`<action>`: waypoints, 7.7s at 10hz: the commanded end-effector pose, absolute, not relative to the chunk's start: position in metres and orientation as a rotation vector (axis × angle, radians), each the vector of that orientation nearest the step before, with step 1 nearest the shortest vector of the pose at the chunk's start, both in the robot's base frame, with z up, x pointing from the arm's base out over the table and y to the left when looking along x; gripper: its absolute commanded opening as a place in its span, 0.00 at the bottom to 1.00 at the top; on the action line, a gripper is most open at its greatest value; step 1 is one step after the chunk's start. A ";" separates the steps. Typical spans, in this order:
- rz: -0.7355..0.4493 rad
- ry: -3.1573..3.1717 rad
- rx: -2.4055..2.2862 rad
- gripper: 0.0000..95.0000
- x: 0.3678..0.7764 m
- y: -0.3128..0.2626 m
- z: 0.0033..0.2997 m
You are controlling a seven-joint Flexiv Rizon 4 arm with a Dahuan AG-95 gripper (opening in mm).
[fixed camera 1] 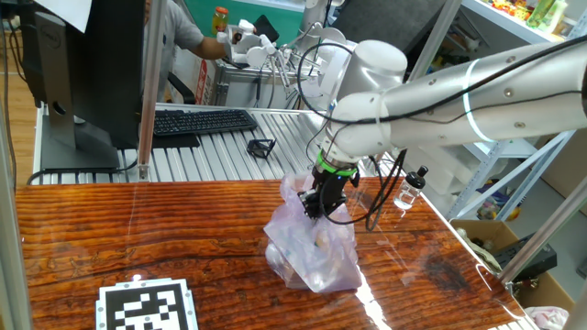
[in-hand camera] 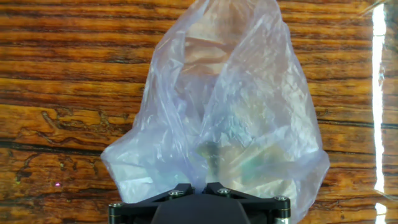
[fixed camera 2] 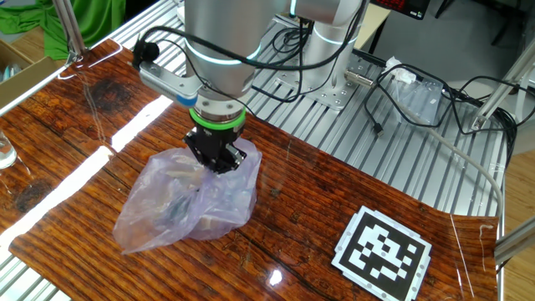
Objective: Pick up a bag of things
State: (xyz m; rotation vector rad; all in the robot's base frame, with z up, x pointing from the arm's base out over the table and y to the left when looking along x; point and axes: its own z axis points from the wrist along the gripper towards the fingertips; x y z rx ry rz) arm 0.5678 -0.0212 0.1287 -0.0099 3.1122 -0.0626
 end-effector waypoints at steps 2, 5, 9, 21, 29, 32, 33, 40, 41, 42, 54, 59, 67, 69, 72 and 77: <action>-0.083 3.117 -0.017 0.00 0.565 -0.024 0.141; -0.079 3.129 -0.028 0.00 0.562 -0.025 0.155; -0.082 3.143 -0.048 0.00 0.560 -0.024 0.170; -0.147 3.199 -0.081 0.00 0.556 -0.025 0.224; -0.185 3.212 -0.101 0.00 0.552 -0.029 0.254; -0.199 3.218 -0.106 0.00 0.551 -0.028 0.266; -0.198 3.219 -0.107 0.00 0.550 -0.028 0.267; -0.229 3.231 -0.121 0.00 0.547 -0.029 0.291; -0.229 3.233 -0.123 0.00 0.547 -0.030 0.293; -0.226 3.234 -0.126 0.00 0.546 -0.031 0.296; -0.182 3.227 -0.146 0.00 0.527 -0.031 0.330; -0.114 3.231 -0.134 0.00 0.512 -0.034 0.338; -0.122 3.228 -0.137 0.00 0.489 -0.031 0.349; -0.124 3.227 -0.138 0.00 0.487 -0.033 0.349; -0.123 3.228 -0.140 0.00 0.484 -0.034 0.350; -0.125 3.234 -0.136 0.00 0.480 -0.032 0.352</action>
